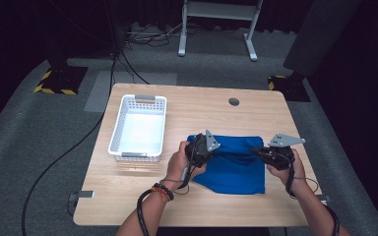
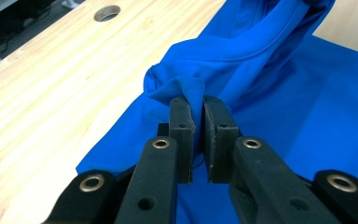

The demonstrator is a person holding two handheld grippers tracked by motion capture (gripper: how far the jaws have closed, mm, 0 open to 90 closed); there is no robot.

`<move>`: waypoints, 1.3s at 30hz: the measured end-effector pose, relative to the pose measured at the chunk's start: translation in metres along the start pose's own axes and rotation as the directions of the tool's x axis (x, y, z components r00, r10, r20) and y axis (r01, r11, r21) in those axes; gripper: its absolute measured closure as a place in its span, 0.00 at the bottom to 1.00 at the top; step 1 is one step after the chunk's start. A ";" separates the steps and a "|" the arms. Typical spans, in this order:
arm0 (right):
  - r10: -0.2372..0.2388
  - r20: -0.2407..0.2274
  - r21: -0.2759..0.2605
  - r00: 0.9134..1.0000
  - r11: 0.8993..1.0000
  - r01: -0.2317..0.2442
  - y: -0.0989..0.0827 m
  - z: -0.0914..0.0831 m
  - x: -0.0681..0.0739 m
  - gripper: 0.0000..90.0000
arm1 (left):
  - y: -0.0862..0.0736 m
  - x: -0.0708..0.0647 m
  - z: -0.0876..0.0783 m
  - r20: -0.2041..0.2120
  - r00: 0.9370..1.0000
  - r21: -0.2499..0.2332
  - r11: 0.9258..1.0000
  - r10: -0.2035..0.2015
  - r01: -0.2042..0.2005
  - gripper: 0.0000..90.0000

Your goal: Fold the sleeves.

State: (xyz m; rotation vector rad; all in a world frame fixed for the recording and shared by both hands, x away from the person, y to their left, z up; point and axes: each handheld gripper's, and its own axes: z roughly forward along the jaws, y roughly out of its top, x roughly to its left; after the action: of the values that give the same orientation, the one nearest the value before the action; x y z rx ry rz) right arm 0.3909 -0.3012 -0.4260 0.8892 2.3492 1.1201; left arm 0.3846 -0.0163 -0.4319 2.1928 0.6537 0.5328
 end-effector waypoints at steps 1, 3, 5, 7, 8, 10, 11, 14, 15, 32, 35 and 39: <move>-0.008 -0.014 -0.002 1.000 1.000 0.008 -0.003 -0.004 0.005 0.95 | -0.003 -0.003 -0.003 0.008 1.000 -0.001 1.000 0.002 -0.002 0.92; -0.026 -0.031 -0.005 0.999 1.000 0.025 -0.008 -0.011 0.014 0.95 | -0.012 -0.008 -0.009 0.023 1.000 0.000 1.000 0.006 -0.006 0.92; -0.024 -0.060 -0.013 0.998 1.000 0.023 -0.015 -0.016 0.020 0.94 | -0.022 -0.014 -0.011 0.033 0.999 0.011 1.000 0.018 -0.019 0.91; -0.034 -0.081 -0.001 0.996 0.999 0.034 -0.024 -0.017 0.028 0.94 | -0.036 -0.022 -0.009 0.058 0.998 0.029 0.999 0.021 -0.022 0.90; -0.047 -0.090 0.007 0.995 0.999 0.048 -0.030 -0.015 0.032 0.94 | -0.042 -0.025 -0.008 0.066 0.998 0.038 0.999 0.022 -0.025 0.90; -0.052 -0.105 0.035 0.993 0.998 0.056 -0.041 -0.011 0.037 0.93 | -0.053 -0.030 -0.005 0.085 0.996 0.054 0.998 0.018 -0.023 0.88; -0.056 -0.105 0.048 0.993 0.997 0.062 -0.045 -0.008 0.039 0.92 | -0.058 -0.032 -0.003 0.089 0.996 0.059 0.998 0.019 -0.024 0.87; -0.063 -0.104 0.064 0.993 0.996 0.070 -0.057 -0.004 0.040 0.89 | -0.070 -0.035 0.001 0.109 0.994 0.080 0.997 0.002 -0.011 0.84; -0.069 -0.102 0.071 0.992 0.995 0.076 -0.060 -0.004 0.040 0.88 | -0.074 -0.035 0.001 0.112 0.994 0.083 0.997 -0.009 -0.001 0.82; -0.042 -0.025 0.012 0.999 0.999 0.042 -0.066 -0.028 0.025 0.44 | -0.067 -0.015 -0.016 0.041 0.995 0.054 0.995 -0.091 0.089 0.47; -0.064 -0.010 0.015 0.998 0.998 0.065 -0.054 -0.021 0.021 0.37 | -0.057 -0.006 -0.011 0.039 0.992 0.057 0.992 -0.119 0.117 0.40; -0.026 0.010 0.060 1.000 0.998 0.025 -0.045 -0.007 0.011 0.30 | -0.042 0.003 0.006 -0.076 0.994 0.141 0.986 -0.079 0.089 0.32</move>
State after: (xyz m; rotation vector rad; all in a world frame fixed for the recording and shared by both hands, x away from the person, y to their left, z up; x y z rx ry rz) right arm 0.3621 -0.3185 -0.4583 0.8817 2.3899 1.0370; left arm 0.3787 0.0064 -0.4676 2.2772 0.8412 0.5349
